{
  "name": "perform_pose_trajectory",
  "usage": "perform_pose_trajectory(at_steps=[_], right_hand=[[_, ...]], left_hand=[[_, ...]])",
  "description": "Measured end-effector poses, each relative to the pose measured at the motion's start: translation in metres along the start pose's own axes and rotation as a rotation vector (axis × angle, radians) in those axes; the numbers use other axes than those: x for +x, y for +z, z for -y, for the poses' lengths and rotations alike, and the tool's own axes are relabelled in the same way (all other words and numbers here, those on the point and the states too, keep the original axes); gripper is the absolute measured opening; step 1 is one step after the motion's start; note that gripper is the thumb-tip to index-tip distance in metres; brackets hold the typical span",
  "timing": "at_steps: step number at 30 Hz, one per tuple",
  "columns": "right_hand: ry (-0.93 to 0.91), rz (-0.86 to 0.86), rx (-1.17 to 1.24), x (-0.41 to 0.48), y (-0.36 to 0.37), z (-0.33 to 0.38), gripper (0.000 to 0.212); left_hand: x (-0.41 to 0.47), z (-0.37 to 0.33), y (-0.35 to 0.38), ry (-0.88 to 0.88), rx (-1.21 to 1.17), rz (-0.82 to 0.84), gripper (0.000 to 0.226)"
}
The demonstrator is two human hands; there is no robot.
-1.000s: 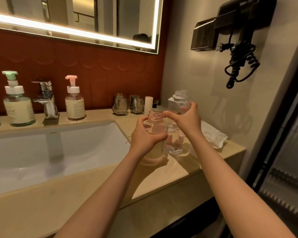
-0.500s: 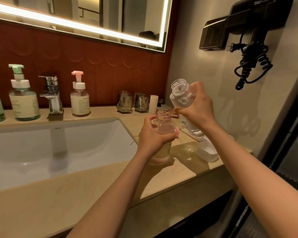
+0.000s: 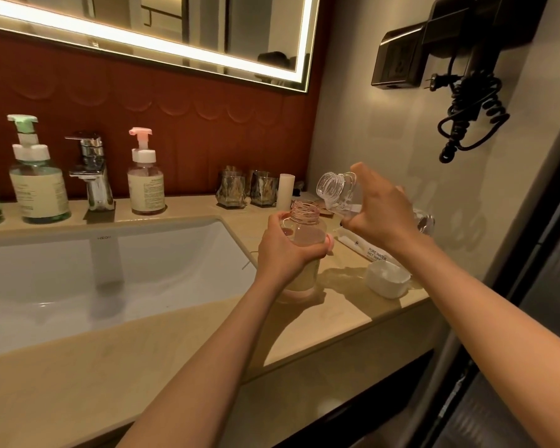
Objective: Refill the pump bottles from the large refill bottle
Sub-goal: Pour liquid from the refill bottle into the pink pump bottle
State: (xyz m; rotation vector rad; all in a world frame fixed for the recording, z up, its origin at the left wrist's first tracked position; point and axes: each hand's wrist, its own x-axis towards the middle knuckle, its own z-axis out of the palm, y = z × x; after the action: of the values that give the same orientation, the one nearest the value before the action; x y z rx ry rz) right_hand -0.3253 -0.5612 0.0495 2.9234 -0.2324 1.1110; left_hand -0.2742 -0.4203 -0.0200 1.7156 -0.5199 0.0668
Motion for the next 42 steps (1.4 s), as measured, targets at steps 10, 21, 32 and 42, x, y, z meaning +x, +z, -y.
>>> perform_pose_trajectory(at_steps=[10,21,32,42], right_hand=[[-0.056,0.009,-0.08,-0.001,0.0,0.007,0.067],[-0.071,0.013,-0.151,0.0,-0.005,0.01,0.069],[-0.109,0.02,-0.266,0.003,-0.014,0.015,0.068],[-0.086,0.042,-0.24,0.003,-0.013,0.02,0.068]], left_hand=[[0.0,0.001,0.002,0.001,0.0,-0.032,0.092],[0.001,0.002,0.002,-0.003,-0.01,-0.035,0.094],[0.0,0.001,0.002,0.013,-0.002,-0.025,0.093],[0.0,0.002,0.002,0.018,-0.018,-0.022,0.089]])
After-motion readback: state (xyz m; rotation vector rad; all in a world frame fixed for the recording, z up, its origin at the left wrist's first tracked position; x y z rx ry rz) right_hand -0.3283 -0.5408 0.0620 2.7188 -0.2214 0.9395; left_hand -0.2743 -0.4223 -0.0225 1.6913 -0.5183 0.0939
